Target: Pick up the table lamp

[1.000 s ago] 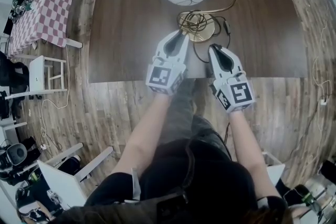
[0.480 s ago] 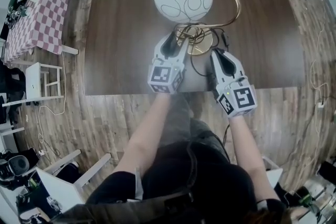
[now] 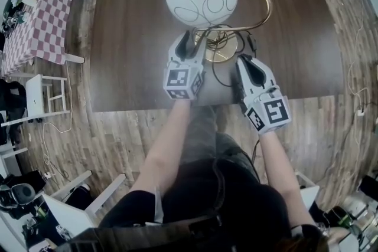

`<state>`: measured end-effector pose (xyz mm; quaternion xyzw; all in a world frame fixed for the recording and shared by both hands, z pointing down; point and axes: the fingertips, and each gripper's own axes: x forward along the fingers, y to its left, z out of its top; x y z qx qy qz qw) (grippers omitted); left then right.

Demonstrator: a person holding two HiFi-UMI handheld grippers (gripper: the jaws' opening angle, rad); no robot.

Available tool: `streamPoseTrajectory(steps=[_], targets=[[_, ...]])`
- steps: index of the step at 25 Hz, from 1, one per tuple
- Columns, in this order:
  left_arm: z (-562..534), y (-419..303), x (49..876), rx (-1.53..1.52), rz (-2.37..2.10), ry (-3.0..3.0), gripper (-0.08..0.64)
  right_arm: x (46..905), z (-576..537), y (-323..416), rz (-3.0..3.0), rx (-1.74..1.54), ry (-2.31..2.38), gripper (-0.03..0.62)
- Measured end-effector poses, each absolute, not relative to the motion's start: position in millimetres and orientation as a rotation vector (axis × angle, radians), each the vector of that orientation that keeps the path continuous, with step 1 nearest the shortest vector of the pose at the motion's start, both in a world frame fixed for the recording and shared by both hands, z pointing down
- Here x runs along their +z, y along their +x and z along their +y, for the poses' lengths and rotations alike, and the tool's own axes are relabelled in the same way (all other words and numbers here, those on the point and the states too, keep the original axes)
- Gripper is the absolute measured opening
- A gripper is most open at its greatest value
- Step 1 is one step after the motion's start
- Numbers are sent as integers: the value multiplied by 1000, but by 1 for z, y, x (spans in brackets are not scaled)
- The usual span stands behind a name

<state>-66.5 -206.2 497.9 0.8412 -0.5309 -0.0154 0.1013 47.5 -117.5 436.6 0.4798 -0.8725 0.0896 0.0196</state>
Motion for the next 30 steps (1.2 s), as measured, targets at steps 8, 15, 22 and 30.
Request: streamPoseTrajectory(steps=[8,15,22,30], targets=[[-215,-59,505,-17,-1612,2536,218,443,-120,52,-2709,288,1508,23],[-223,-55,500,-50,-1650,2555,191,437,-127,58,-2718,268,1540,23],[-225,-52,498,-50,-1672,2590,158,427,-134,55,-2742,204,1531,60],[-226,-51,499,-58,-1638,2607,160,404,-154,66,-2760,172,1605,119]])
